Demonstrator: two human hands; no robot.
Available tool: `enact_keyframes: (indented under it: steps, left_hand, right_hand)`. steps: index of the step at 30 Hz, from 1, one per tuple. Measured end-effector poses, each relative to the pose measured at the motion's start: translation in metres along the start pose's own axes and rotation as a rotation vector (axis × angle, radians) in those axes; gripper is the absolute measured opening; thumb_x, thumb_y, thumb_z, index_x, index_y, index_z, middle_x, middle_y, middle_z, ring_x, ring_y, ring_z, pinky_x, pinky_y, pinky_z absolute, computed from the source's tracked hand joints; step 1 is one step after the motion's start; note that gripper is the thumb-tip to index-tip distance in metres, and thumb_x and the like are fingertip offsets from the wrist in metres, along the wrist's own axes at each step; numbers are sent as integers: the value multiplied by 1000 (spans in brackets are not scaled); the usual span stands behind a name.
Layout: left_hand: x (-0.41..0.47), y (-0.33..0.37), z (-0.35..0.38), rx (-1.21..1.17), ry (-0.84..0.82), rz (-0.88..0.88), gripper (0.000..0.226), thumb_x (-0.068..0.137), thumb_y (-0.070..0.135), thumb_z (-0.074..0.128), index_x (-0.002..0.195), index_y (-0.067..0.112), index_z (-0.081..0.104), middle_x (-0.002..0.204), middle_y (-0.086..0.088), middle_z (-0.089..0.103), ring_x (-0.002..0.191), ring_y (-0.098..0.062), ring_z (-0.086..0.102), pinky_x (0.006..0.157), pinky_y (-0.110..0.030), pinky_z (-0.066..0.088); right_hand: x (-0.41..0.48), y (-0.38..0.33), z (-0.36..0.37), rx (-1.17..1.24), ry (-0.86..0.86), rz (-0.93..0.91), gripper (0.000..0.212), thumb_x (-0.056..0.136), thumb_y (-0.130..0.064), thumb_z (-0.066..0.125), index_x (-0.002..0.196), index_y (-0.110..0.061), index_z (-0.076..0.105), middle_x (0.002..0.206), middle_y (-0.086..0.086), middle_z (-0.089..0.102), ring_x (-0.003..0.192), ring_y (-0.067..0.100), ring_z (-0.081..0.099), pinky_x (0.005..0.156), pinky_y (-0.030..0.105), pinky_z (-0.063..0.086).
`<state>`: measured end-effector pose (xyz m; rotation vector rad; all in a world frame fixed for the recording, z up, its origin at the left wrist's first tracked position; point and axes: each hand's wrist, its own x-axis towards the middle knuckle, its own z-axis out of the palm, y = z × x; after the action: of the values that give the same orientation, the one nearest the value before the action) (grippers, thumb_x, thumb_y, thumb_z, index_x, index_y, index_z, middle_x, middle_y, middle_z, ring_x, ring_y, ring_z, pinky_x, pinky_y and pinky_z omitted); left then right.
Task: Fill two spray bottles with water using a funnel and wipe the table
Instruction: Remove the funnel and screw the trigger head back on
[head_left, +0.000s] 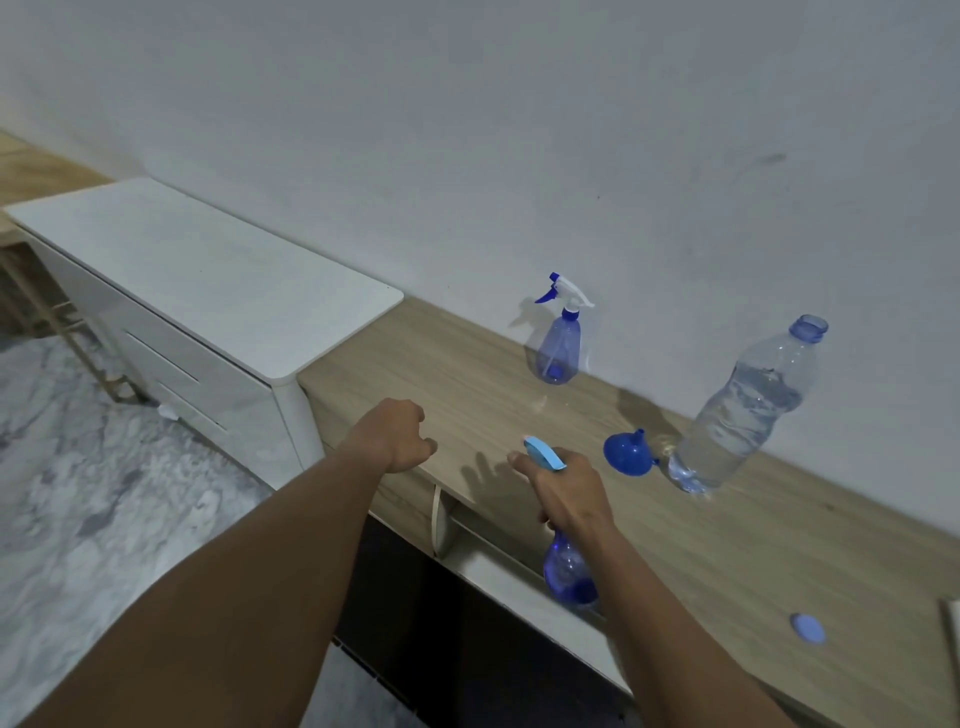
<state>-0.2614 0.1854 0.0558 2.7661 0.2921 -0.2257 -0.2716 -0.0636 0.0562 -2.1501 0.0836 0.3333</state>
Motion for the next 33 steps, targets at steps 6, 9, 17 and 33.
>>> enact_keyframes:
  steps: [6,9,17,33]
  left_hand:
    - [-1,2,-1,-10,-6,-2,66,86,45,63,141,11,51,139,-8,57,122,-23,57,100,-37,49]
    - [-2,2,-2,-11,-1,-5,66,86,44,63,141,11,50,138,-9,57,122,-24,57,100,-37,49]
    - [-1,-2,-3,-20,-8,-13,67,86,44,63,142,10,50,139,-10,56,123,-25,57,101,-37,49]
    - [9,32,-1,-258,-114,87,59,77,26,77,133,16,60,132,-1,62,117,-16,60,93,-21,46]
  right_hand:
    - [4,-7,0,-70,25,-4,49,78,-64,63,80,-15,66,65,0,68,50,18,65,66,38,57]
    - [4,-4,2,-197,26,35,50,74,-63,58,90,-17,59,72,1,70,62,21,70,71,41,59]
    - [4,-1,-4,64,-73,22,45,77,-57,73,98,-18,63,78,7,69,47,16,61,50,30,50]
    - [27,-59,-7,201,101,-286,16,93,-23,65,77,-23,66,66,-7,66,63,10,62,61,30,49]
